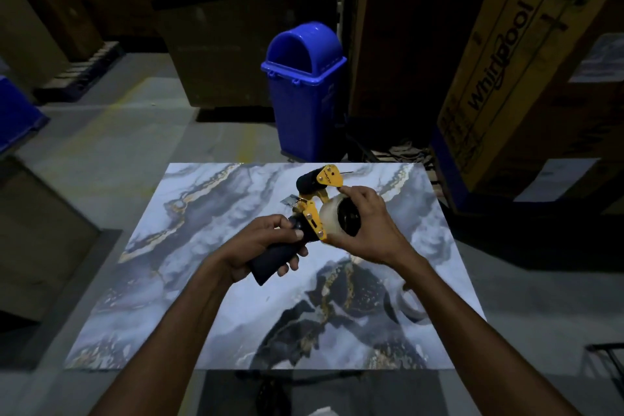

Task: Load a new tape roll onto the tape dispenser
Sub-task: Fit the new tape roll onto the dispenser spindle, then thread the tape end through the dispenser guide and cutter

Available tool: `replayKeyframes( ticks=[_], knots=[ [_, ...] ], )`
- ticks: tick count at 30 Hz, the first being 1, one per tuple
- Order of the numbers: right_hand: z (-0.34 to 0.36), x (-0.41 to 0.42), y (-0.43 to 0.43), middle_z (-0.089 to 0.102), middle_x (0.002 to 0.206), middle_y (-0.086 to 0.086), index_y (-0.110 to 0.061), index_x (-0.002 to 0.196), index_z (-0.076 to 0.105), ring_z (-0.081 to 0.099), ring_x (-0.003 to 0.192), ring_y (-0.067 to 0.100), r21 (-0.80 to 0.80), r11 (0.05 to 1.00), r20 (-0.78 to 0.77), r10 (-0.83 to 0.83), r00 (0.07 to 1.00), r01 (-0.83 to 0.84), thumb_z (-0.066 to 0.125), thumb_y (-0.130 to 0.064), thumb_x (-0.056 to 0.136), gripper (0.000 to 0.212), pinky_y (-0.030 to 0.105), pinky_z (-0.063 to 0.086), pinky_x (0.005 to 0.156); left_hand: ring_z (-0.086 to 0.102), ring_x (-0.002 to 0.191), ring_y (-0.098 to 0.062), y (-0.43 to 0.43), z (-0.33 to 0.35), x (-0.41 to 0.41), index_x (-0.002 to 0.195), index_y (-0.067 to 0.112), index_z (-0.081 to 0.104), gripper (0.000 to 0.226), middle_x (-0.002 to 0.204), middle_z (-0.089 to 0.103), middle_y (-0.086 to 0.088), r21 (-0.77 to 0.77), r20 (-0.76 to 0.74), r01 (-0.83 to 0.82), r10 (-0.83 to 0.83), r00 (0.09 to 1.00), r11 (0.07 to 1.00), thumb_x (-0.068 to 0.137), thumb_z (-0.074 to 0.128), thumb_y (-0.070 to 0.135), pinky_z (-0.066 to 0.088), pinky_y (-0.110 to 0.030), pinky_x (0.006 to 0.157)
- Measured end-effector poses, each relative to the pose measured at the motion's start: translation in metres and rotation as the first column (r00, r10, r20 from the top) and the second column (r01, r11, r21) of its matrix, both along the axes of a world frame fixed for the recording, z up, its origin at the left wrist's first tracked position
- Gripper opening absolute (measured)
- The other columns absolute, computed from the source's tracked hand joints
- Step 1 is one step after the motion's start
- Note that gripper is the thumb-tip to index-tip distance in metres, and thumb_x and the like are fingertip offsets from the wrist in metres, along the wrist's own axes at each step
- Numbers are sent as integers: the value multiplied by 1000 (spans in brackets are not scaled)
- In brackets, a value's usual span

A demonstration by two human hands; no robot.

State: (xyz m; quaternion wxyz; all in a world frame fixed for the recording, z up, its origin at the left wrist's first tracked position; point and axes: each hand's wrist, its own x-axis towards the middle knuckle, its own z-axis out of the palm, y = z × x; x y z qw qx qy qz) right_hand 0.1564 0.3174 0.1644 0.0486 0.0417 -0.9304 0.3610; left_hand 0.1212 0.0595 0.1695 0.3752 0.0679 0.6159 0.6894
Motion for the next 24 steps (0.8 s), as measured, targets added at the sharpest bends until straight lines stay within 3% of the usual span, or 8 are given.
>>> replayKeyframes(
  ticks=[2,7,11,13,16,19,21,24],
  knots=[
    [-2,1,10,38,140,-8,-41,149,30,39,130,11,-16,997,72,79,994,-78,85,-62,61,106,31,41,107,70,68,-29,-12,7,-13,94,5,73,13,99,72,-29,26,103,84,-86,991,996,96,67,16,56,-31,50],
    [-6,-2,14,52,131,-13,-42,138,46,54,118,4,-147,987,94,75,993,-61,94,-51,55,97,25,50,96,71,70,-21,-29,26,-39,98,-1,81,28,96,74,-22,-34,255,163,-150,955,986,98,59,18,59,-25,57],
    [-7,-4,2,63,123,-16,-38,135,53,62,110,1,-320,942,115,-64,991,98,95,-48,49,96,28,56,87,77,85,-44,-33,45,-50,73,-3,69,22,99,72,-31,105,365,-64,21,931,992,85,60,13,66,-36,60],
    [-9,-4,-4,64,123,-12,-36,135,55,63,109,5,-382,907,139,-133,981,177,94,-48,47,97,33,58,89,75,85,-51,-32,53,-56,96,-9,71,32,108,70,-31,131,365,-148,92,927,980,81,59,17,65,-37,57],
    [-13,-5,-15,64,124,-10,-37,130,59,63,109,6,-486,831,188,-203,961,271,93,-50,44,93,34,59,90,74,79,-48,-28,59,-63,125,-3,64,61,117,68,-32,155,298,-170,118,947,973,89,58,45,61,-30,49],
    [-14,-4,-27,66,121,-12,-34,124,65,64,110,5,-617,711,247,-234,940,338,94,-53,41,90,37,57,95,67,68,-33,-15,60,-66,107,4,78,83,100,73,-29,125,114,-314,301,947,941,80,54,79,48,-29,52],
    [-11,-1,-36,70,118,-7,-32,120,66,68,109,14,-688,634,269,-226,936,352,95,-50,41,87,40,59,93,60,72,-22,-2,60,-66,89,15,82,77,95,74,-15,119,-7,-433,437,899,893,73,55,86,40,-30,61],
    [-3,7,-46,74,111,7,-31,114,68,72,105,33,-783,528,275,-182,944,330,97,-47,45,77,52,59,89,54,63,0,21,60,-63,89,24,78,63,82,70,13,79,-307,-517,514,801,853,81,53,82,34,-26,61]
  ],
)
